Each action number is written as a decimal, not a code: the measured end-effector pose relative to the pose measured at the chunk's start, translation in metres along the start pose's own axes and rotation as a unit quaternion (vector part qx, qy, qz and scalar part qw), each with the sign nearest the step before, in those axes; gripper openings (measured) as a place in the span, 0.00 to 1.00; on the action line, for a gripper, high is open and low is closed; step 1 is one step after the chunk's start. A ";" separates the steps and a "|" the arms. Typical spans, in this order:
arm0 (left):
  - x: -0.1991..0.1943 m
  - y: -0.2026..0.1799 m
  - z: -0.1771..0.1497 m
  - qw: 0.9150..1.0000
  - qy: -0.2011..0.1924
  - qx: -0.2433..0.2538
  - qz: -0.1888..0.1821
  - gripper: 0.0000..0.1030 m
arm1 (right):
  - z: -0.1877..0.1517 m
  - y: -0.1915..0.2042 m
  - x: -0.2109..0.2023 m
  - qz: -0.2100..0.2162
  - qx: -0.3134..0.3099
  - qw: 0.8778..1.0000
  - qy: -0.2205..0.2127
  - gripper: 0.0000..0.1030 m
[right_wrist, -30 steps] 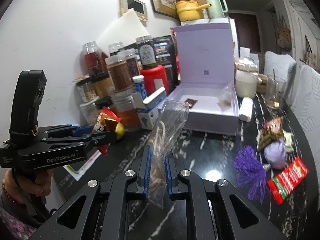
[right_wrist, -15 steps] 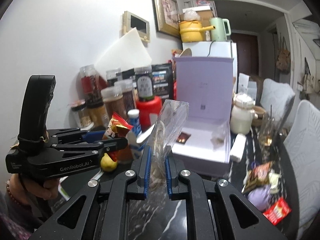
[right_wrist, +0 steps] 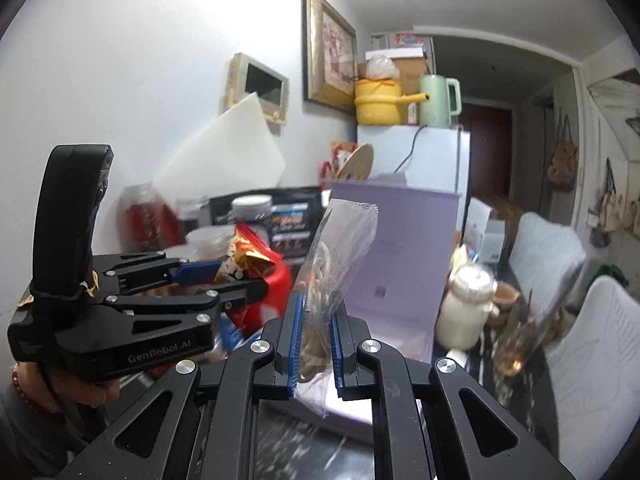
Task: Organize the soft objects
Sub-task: 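Carry the snack packet and cable bag over the lavender gift box with both tools, then open the left tool to drop the packet in the box while the right tool releases the bag, then withdraw both tools from the gift box back over the table, then grasp the lavender drawstring pouch with the left tool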
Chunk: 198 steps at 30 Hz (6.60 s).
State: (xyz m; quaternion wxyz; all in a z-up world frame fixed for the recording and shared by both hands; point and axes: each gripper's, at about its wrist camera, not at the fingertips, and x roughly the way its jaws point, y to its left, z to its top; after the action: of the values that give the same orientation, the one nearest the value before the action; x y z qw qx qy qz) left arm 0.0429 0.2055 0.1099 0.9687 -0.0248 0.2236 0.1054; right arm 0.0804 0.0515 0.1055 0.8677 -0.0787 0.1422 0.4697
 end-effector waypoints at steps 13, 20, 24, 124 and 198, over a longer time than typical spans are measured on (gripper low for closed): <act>0.073 0.019 0.060 1.000 -0.002 0.016 0.021 0.33 | 0.053 -0.043 0.059 -0.026 -0.015 0.999 -0.014 0.13; 0.115 0.025 0.069 0.999 0.029 0.021 0.039 0.33 | 0.063 -0.069 0.097 -0.047 -0.012 0.999 0.005 0.13; 0.145 0.027 0.062 0.997 0.060 0.017 0.041 0.33 | 0.059 -0.080 0.120 -0.057 -0.012 0.998 0.031 0.13; 0.058 -0.051 0.057 0.996 0.068 0.039 0.035 1.00 | 0.054 -0.101 0.037 -0.151 -0.002 0.985 0.086 0.50; 0.093 -0.224 -0.139 0.956 0.216 0.060 -0.188 1.00 | -0.234 -0.144 -0.134 -0.251 0.244 0.913 0.208 0.64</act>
State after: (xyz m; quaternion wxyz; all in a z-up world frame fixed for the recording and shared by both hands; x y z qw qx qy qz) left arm 0.1136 -0.0086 -0.0557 0.8994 -0.0300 0.4245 -0.1002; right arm 0.0911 -0.1967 -0.0723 0.9002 0.0067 0.4049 0.1600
